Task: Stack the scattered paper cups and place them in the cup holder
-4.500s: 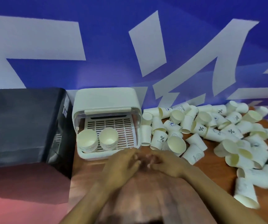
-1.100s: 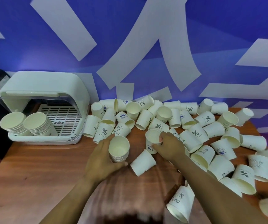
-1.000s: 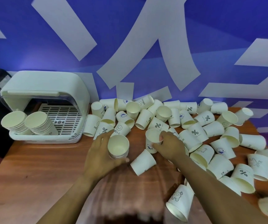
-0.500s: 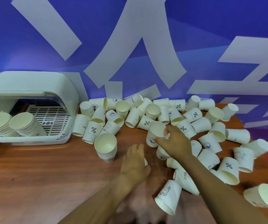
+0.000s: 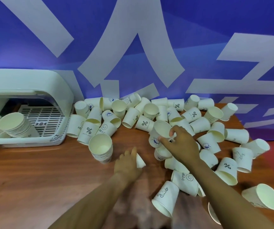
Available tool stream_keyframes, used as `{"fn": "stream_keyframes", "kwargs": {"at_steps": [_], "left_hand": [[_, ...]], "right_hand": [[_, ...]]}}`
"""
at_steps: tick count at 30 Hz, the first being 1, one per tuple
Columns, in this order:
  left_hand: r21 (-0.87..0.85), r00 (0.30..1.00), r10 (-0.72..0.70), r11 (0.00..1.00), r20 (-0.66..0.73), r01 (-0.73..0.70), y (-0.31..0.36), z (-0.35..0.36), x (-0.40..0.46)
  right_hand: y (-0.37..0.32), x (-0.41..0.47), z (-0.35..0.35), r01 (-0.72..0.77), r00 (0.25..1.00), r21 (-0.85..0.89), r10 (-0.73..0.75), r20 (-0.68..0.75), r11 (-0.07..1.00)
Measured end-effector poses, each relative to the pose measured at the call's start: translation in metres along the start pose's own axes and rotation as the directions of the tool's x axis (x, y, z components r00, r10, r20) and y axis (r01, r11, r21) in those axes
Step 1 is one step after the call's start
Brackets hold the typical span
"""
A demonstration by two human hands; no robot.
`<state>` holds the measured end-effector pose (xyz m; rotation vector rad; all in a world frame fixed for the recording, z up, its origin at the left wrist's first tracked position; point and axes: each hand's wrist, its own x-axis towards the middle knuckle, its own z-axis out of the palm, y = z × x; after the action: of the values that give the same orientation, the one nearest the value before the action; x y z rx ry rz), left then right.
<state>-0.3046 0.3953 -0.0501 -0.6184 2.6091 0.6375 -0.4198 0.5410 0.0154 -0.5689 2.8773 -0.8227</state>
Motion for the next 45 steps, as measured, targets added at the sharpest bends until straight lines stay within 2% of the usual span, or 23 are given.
{"fn": "stream_keyframes", "kwargs": {"at_steps": [4, 10, 13, 17, 22, 27, 32, 37, 45], "left_hand": [[-0.172, 0.997, 0.043, 0.984, -0.057, -0.052, 0.0, -0.027, -0.017], [-0.402, 0.941, 0.101, 0.886, -0.322, -0.233, -0.01, -0.094, -0.042], [-0.461, 0.918, 0.101, 0.84, -0.383, -0.285, -0.024, -0.136, -0.051], [-0.478, 0.899, 0.078, 0.826, -0.43, -0.3, -0.068, -0.175, -0.062], [-0.495, 0.884, 0.036, 0.817, -0.466, -0.294, -0.165, -0.207, -0.082], [-0.493, 0.871, -0.049, 0.839, -0.49, -0.23, -0.278, -0.232, -0.093], [-0.482, 0.876, -0.114, 0.864, -0.468, -0.145, -0.363, -0.255, -0.102], [-0.478, 0.871, -0.168, 0.874, -0.462, -0.085, -0.401, -0.273, -0.104], [-0.472, 0.864, -0.148, 0.874, -0.481, -0.113, -0.434, -0.273, -0.091]], "right_hand": [[-0.019, 0.008, -0.011, 0.021, 1.0, 0.041, -0.021, -0.017, 0.999], [-0.069, 0.019, -0.021, 0.103, 0.993, 0.139, -0.094, -0.071, 0.985], [-0.1, 0.017, -0.019, 0.153, 0.985, 0.198, -0.132, -0.113, 0.968], [-0.147, 0.014, -0.006, 0.192, 0.977, 0.224, -0.164, -0.139, 0.955], [-0.222, 0.001, 0.034, 0.187, 0.98, 0.247, -0.163, -0.113, 0.951], [-0.306, -0.017, 0.096, 0.174, 0.985, 0.286, -0.168, -0.048, 0.942], [-0.367, -0.034, 0.148, 0.166, 0.985, 0.252, -0.173, 0.008, 0.953], [-0.4, -0.043, 0.179, 0.127, 0.985, 0.276, -0.155, 0.08, 0.953], [-0.42, -0.038, 0.202, 0.187, 0.97, 0.236, -0.217, 0.107, 0.953]]}}
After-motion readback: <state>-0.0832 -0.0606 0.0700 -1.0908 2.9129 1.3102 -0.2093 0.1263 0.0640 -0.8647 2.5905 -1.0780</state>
